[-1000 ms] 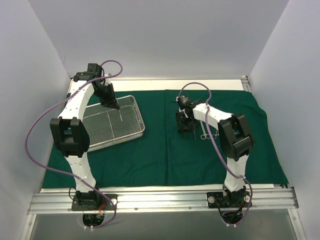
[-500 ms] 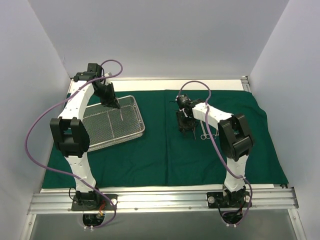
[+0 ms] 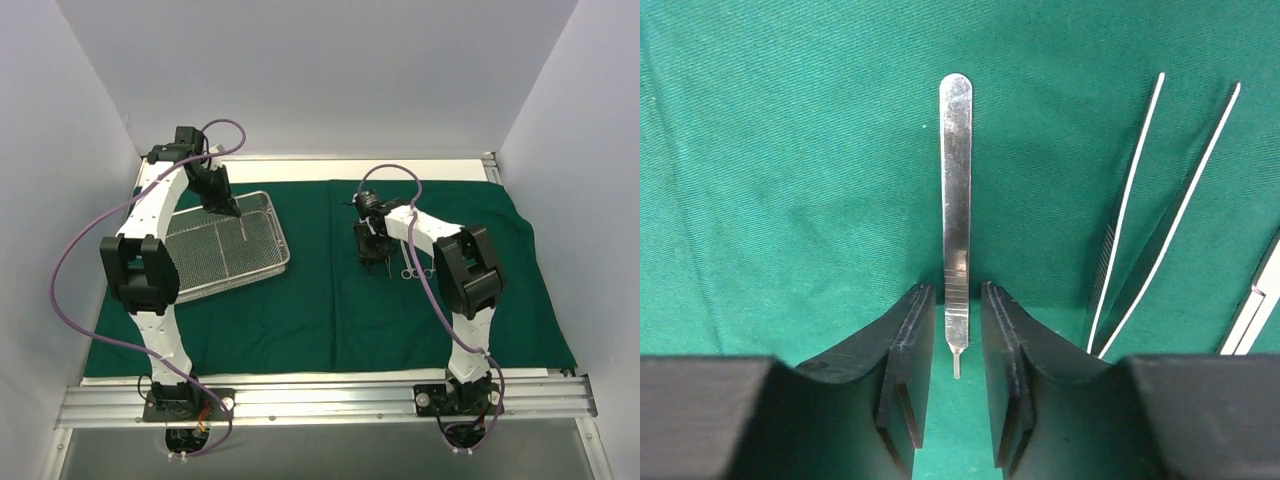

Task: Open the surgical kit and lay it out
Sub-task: Adjust the medical item in the surgical kit.

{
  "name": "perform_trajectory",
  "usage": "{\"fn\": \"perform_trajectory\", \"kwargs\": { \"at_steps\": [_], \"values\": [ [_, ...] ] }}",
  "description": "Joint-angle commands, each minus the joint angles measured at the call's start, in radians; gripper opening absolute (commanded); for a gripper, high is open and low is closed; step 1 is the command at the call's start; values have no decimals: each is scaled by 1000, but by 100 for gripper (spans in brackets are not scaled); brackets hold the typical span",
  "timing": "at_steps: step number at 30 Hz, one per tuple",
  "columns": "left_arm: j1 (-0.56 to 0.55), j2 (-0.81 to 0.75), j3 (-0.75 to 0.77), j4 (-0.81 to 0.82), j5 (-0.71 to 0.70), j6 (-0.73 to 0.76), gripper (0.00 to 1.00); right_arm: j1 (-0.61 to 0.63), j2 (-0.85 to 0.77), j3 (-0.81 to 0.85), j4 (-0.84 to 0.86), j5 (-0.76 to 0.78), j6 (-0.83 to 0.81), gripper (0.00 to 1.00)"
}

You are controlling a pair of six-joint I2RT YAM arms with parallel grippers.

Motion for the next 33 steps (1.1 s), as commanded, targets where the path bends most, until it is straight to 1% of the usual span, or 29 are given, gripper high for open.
{"fn": "perform_trajectory", "kwargs": {
  "at_steps": [1,6,8,14,17,18,20,21,22,24,26,28,33],
  "values": [
    [-3,-33,6,34,33,-5,2,-3,11,-6,-20,-20,2,24],
    [-3,-40,-2,37,36,-1,2,6,12,-6,-17,-45,20,14],
    [-3,-41,-5,39,37,-1,2,8,9,-5,-17,-50,31,12],
    [-3,-43,-3,43,45,2,2,25,8,26,-21,-83,62,2],
    [-4,-44,-5,46,48,5,2,42,5,44,-33,-65,68,2],
    [-3,-44,-5,45,50,7,2,43,3,48,-36,-57,69,4],
    [-4,-46,-8,48,53,7,2,43,-6,48,-44,-39,72,5],
    [-3,-46,-9,50,56,7,2,43,-8,45,-46,-27,71,8],
    [-3,-44,-9,51,57,8,2,45,-6,45,-55,-13,71,9],
    [-3,-43,-8,51,60,8,2,43,-11,43,-55,-10,63,6],
    [-3,-41,-8,51,64,8,2,45,-8,45,-49,-31,58,0],
    [-3,-40,-6,54,65,8,2,48,6,49,-40,-69,65,0],
    [-4,-43,-8,54,68,8,2,49,11,58,-38,-57,71,13]
  ]
}}
